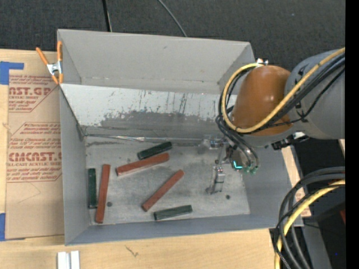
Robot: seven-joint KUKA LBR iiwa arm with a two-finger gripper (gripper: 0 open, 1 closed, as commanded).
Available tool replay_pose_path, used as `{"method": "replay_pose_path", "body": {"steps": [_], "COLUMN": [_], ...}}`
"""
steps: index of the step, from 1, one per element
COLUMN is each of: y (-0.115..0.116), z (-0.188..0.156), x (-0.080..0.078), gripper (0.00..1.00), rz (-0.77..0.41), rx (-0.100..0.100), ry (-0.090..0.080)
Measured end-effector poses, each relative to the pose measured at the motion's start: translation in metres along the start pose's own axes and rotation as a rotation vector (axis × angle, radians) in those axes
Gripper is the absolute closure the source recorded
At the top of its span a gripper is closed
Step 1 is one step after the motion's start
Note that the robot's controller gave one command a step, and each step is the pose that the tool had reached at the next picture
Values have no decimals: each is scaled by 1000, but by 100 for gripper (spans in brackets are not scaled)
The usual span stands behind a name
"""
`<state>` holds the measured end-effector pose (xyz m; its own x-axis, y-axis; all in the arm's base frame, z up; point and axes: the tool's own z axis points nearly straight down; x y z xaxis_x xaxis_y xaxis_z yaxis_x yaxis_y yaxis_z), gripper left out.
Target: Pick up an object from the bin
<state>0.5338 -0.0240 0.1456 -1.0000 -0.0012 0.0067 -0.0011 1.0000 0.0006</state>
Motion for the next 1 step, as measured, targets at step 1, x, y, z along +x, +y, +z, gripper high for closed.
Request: {"method": "replay_pose_path", "body": {"steps": [1], "y": [0], "z": [-4], "x": [-2], "gripper": [0], "rz": [0], "rx": [1], "ry": [-7]}}
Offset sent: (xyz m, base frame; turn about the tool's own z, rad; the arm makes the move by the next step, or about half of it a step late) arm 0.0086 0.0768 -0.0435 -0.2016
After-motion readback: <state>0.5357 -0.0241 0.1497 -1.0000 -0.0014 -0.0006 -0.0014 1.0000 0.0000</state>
